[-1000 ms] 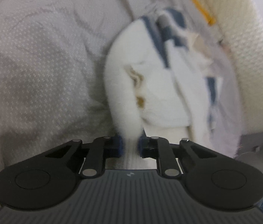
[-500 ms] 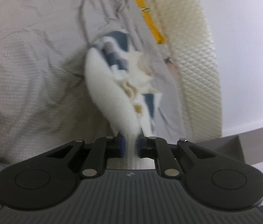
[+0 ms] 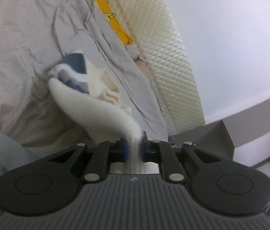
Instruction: Fold large clothes
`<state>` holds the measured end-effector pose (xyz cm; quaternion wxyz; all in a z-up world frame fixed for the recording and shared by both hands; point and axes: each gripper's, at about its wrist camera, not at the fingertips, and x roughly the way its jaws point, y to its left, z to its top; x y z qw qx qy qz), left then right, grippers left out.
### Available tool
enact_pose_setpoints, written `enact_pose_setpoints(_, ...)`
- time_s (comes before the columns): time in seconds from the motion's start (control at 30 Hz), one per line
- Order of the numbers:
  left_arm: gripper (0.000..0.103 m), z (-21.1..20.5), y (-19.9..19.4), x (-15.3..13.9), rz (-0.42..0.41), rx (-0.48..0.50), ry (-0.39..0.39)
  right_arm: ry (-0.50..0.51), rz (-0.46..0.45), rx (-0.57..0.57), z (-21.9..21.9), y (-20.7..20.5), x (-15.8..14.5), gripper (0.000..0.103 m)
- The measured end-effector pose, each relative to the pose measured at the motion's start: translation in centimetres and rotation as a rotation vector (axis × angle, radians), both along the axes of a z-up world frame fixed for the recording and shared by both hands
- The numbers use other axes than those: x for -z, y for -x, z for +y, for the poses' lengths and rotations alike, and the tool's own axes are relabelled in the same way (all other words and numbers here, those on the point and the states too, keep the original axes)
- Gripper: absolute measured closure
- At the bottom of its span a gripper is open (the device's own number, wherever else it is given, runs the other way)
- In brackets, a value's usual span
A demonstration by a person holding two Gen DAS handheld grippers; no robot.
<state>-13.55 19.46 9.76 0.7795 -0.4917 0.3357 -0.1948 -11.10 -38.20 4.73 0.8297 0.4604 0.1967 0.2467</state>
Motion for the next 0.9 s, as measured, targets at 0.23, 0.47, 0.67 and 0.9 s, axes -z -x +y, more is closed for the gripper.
enact_pose_setpoints(0.23,0.090,-0.3,1.8,-2.9,-0.041,0.022,-0.049,0.031,-0.006,0.003,0.6,0.2,-1.4,0.090)
enact_pose_setpoints(0.47,0.089,-0.7,-4.8,-2.3,-0.027,-0.019,-0.111,0.036,0.062,0.048,0.8,-6.9,-1.0,0.090)
enact_pose_setpoints(0.67,0.089,-1.1,-13.3,-2.0,-0.008,-0.041,-0.170,0.047,0.100,0.095,1.4,-14.0,-0.2,0.090)
enact_pose_setpoints(0.9,0.089,-2.5,-23.8,0.5,0.006,-0.107,-0.248,0.081,0.154,0.143,2.3,-22.0,2.0,0.090)
